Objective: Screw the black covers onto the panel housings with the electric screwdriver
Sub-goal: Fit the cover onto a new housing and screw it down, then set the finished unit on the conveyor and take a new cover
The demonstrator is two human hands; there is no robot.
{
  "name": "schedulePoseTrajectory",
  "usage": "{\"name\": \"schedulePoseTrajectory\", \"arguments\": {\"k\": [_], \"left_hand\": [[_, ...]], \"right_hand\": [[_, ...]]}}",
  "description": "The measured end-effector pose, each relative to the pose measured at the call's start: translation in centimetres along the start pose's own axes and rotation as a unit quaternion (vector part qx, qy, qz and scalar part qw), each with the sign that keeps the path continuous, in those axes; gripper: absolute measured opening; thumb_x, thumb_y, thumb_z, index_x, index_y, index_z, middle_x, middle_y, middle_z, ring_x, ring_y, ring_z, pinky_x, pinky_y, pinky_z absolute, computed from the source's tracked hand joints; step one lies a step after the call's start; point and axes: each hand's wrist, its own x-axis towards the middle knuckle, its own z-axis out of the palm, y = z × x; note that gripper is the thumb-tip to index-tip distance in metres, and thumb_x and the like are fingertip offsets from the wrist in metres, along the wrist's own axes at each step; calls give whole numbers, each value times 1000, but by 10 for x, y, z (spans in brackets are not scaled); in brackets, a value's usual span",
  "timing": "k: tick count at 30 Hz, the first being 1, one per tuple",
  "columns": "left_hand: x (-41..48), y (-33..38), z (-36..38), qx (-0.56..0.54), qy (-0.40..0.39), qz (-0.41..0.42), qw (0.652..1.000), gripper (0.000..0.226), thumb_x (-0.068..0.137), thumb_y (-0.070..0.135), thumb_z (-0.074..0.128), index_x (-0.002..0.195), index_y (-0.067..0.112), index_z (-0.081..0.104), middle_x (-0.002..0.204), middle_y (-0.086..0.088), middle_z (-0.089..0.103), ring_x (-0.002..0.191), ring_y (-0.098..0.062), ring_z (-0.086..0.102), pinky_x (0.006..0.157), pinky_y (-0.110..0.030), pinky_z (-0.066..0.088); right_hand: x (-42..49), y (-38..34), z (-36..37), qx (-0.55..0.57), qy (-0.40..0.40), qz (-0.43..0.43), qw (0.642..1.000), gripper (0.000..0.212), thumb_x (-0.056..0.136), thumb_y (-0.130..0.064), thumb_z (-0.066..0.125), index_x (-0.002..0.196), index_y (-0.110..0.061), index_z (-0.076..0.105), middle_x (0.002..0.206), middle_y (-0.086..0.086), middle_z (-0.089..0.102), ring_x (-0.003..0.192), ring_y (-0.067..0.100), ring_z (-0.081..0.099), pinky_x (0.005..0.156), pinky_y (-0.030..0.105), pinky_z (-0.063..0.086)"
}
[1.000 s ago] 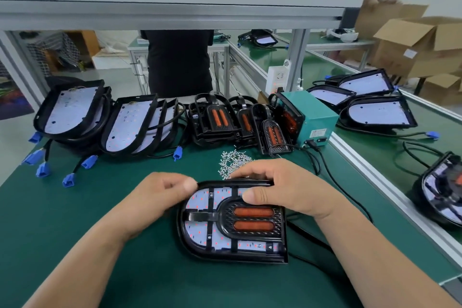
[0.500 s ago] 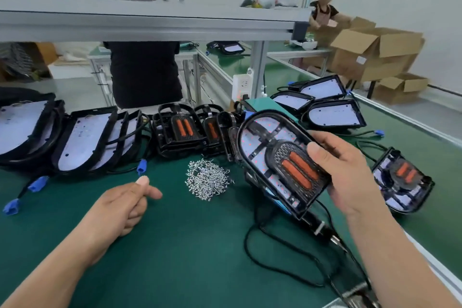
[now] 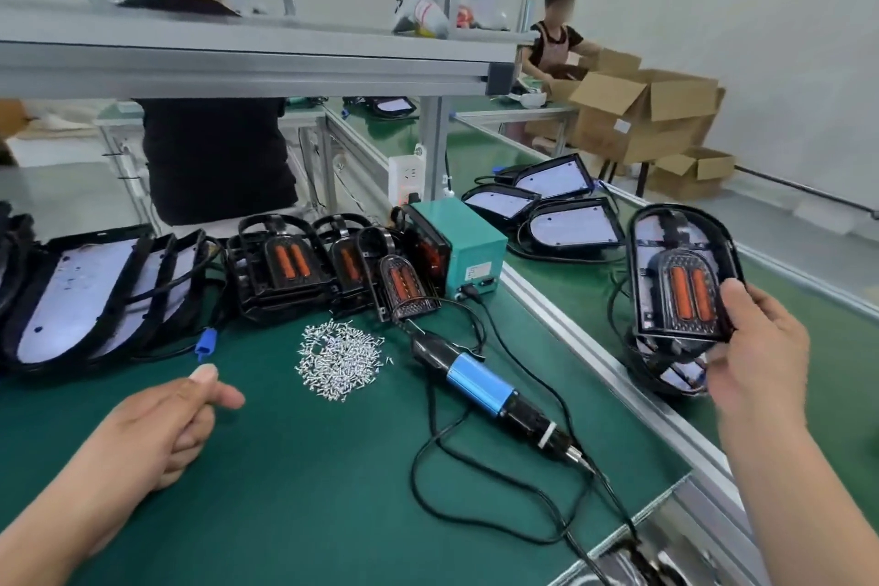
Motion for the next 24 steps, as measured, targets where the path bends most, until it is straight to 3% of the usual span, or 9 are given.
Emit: {"name": "schedulePoseTrajectory", "arguments": {"k": [2, 6, 11, 14, 17, 19, 21, 24], "left_hand": [[2, -3, -4, -1, -11, -5, 1000, 77, 80, 88, 62, 114, 20, 74, 66, -3, 32, 48, -16, 22, 50, -26, 16], [1, -6, -5, 3, -11, 5, 1000, 76, 85, 85, 61, 118, 18, 72, 68, -3, 31, 51, -17, 22, 49, -20, 23], [-1, -2, 0, -1, -3, 14, 1000, 75, 83, 85, 63, 115, 18, 73, 69, -3, 31, 52, -17, 22, 49, -20, 24], [-4, 3, 4, 2, 2, 21, 1000, 74, 81, 86, 63, 111, 19, 75, 69, -2, 31, 53, -16, 22, 48, -20, 24], [-8, 8, 9, 5, 10, 30, 999, 73, 79, 87, 64, 108, 20, 76, 69, -1, 32, 53, -16, 23, 47, -20, 24], [-10, 11, 12, 7, 14, 35, 999, 72, 78, 86, 64, 106, 21, 76, 69, -1, 32, 54, -15, 23, 46, -20, 24], [-12, 13, 14, 8, 14, 39, 999, 68, 80, 84, 63, 105, 22, 76, 70, 0, 33, 55, -15, 24, 46, -21, 24], [-14, 16, 17, 11, 17, 41, 999, 63, 82, 80, 61, 102, 23, 77, 70, 0, 35, 56, -16, 24, 47, -23, 23]], "right_hand": [[4, 1, -11, -1, 34, 12, 999, 10, 105, -17, 63, 97, -20, 68, 85, -3, 76, 66, 11, 70, 56, 25, 59], [9, 10, -27, -27, 79, 47, 995, 14, 100, -12, 60, 92, -21, 68, 72, -11, 71, 49, 4, 54, 39, 16, 34], [12, 13, -31, -61, 101, 63, 991, 22, 101, -7, 58, 85, -20, 66, 61, -15, 71, 48, -1, 62, 45, 15, 48], [14, 16, -32, -121, 70, 58, 988, 14, 98, -15, 58, 94, -17, 71, 73, -10, 76, 61, 11, 68, 55, 26, 59], [16, 21, -34, -162, 64, 49, 983, 18, 93, -24, 59, 104, -20, 74, 83, -9, 75, 68, 16, 66, 66, 31, 54], [16, 24, -35, -171, 75, 48, 981, 15, 91, -29, 61, 96, -30, 75, 75, -14, 74, 63, 10, 66, 61, 27, 52], [17, 26, -38, -176, 88, 45, 979, 6, 87, -35, 65, 86, -33, 71, 68, -15, 69, 66, 18, 62, 61, 28, 46], [26, 32, -47, -186, 108, 49, 975, 20, 78, -44, 71, 77, -31, 55, 79, 6, 54, 76, 32, 46, 67, 45, 44]]}}
